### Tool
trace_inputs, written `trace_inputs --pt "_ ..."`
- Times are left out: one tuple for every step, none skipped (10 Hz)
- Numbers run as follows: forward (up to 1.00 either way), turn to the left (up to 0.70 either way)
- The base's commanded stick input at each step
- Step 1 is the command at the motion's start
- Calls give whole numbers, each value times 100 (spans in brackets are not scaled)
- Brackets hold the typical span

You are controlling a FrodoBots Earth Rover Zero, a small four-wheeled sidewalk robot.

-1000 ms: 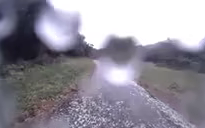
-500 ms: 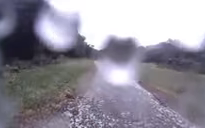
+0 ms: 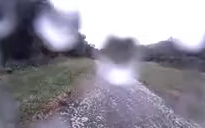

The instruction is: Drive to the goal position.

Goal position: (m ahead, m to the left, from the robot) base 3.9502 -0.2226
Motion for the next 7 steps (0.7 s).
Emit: trace_inputs --pt "70 -2" --pt "70 -14" --pt "70 -26" --pt "70 -28" --pt "70 -28" --pt "70 -20" --pt "70 -7"
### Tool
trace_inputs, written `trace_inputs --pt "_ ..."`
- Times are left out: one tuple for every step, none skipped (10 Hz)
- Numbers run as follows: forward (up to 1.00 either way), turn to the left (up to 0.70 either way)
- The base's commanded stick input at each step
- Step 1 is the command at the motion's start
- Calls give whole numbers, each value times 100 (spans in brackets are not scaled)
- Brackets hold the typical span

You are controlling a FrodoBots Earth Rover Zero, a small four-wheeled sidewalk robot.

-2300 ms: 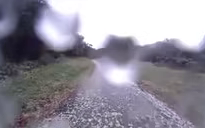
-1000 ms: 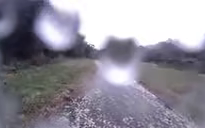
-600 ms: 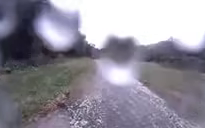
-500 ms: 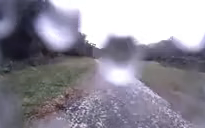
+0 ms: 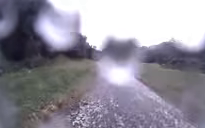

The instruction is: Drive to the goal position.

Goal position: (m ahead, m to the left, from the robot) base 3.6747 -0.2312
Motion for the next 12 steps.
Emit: trace_inputs --pt "70 0" --pt "70 0" --pt "70 0" --pt "70 0" --pt "70 0" --pt "70 0" --pt "70 0" --pt "70 0" --pt "70 0" --pt "70 0" --pt "70 0" --pt "70 0"
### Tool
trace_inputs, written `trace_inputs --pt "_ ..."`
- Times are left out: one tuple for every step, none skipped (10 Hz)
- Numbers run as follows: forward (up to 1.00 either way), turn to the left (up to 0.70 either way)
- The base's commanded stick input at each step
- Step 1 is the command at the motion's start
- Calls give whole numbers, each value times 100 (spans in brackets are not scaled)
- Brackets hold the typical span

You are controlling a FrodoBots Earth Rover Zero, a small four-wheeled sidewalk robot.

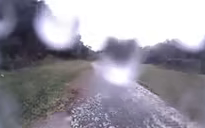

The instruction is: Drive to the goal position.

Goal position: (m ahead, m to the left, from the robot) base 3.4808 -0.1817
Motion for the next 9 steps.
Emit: trace_inputs --pt "70 0" --pt "70 0" --pt "70 0" --pt "70 0" --pt "70 0" --pt "70 0" --pt "70 0" --pt "70 0" --pt "70 0"
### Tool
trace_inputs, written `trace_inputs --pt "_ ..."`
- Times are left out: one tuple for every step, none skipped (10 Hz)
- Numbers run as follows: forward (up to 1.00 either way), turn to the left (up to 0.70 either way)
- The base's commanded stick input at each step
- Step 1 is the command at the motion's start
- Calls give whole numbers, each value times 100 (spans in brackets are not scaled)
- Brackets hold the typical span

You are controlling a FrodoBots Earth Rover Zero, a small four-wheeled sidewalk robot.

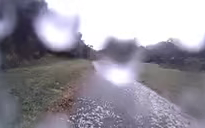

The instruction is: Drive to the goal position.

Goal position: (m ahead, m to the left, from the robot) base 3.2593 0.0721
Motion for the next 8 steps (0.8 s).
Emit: trace_inputs --pt "70 0" --pt "70 0" --pt "70 0" --pt "70 0" --pt "70 0" --pt "70 0" --pt "70 0" --pt "70 0"
